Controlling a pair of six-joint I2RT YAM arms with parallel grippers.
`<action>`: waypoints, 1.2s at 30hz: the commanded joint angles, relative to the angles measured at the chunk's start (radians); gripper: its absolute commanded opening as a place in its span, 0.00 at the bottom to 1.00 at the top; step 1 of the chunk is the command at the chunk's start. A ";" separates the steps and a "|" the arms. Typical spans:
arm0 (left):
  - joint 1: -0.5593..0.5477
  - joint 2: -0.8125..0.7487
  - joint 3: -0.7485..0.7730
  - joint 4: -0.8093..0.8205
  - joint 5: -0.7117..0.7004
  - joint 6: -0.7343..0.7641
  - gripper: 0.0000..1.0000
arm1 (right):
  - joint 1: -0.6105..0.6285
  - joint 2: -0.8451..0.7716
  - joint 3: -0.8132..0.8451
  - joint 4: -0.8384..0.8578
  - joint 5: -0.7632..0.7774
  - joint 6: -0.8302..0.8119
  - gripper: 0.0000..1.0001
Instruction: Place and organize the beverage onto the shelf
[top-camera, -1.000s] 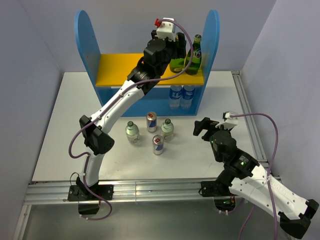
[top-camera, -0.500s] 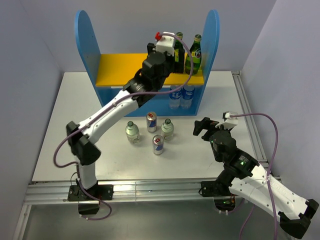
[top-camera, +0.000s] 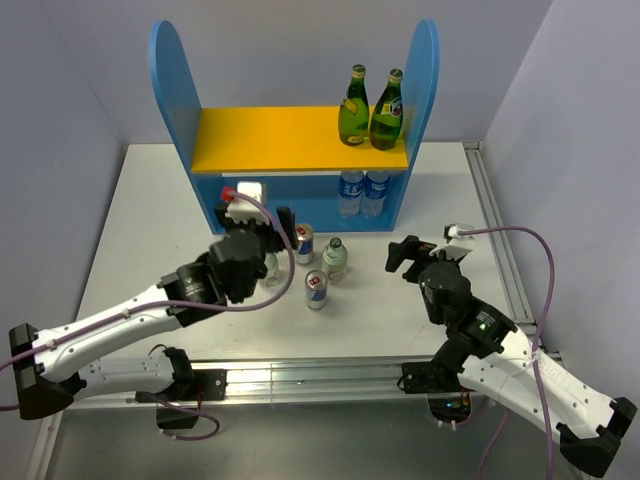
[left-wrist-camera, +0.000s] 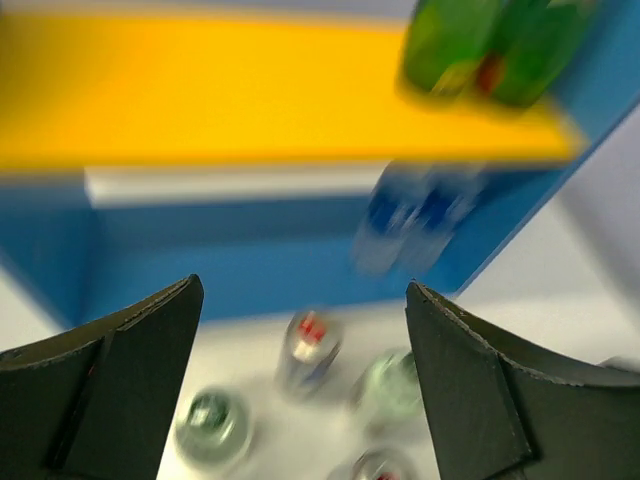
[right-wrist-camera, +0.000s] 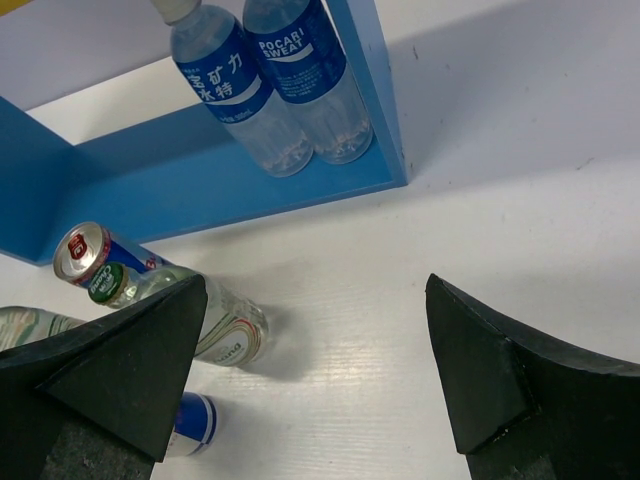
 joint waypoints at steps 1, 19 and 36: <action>-0.004 -0.030 -0.206 -0.068 -0.064 -0.219 0.89 | 0.005 0.011 -0.002 0.032 0.006 0.005 0.97; 0.168 0.051 -0.518 0.266 0.064 -0.244 0.89 | 0.005 0.028 0.004 0.024 0.004 0.005 0.97; 0.220 0.175 -0.571 0.464 0.021 -0.220 0.59 | 0.005 0.022 0.001 0.027 0.001 0.007 0.97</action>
